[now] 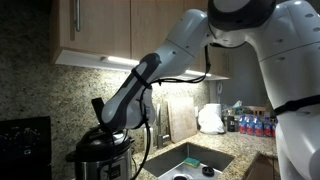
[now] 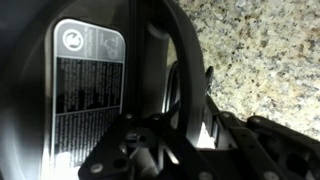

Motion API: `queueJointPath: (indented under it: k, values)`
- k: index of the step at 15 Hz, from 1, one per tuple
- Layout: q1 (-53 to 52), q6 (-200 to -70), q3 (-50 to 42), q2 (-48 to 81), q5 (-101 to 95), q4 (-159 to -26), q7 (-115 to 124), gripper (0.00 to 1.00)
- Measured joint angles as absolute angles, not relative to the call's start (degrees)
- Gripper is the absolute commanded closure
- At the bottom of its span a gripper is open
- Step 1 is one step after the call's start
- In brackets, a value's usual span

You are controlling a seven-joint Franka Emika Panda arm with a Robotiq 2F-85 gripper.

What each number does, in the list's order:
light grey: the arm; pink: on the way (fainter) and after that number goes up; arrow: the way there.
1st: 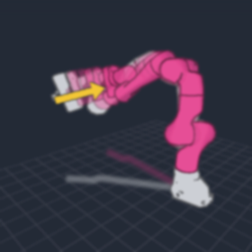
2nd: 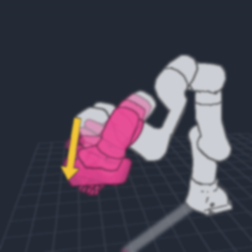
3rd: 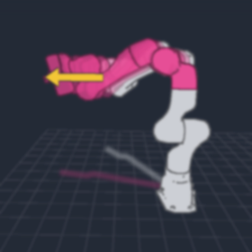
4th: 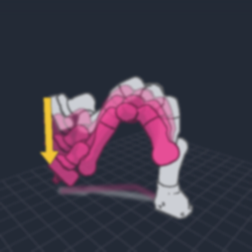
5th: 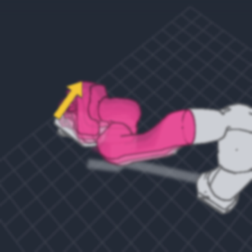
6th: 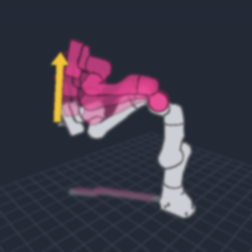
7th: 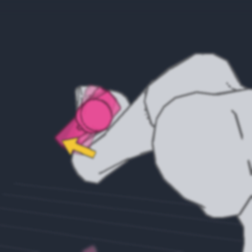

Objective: Remove the lid from the pressure cooker

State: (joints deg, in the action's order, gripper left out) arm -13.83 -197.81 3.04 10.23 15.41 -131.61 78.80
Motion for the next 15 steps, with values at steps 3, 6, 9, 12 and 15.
queueJointPath:
  k: [3,6,9,12,15]
  values:
    - [-18.5,-197.9,-0.8,9.5,19.7,-132.4,77.6,0.97]
    - [-23.8,-197.9,-5.2,8.9,24.3,-132.7,76.3,0.62]
    - [-27.6,-197.8,-8.1,8.4,25.9,-132.8,76.3,0.44]
    - [-30.7,-197.8,-11.0,7.9,26.6,-132.8,76.3,0.25]
    - [-33.2,-197.8,-13.3,7.3,26.6,-132.8,76.3,0.55]
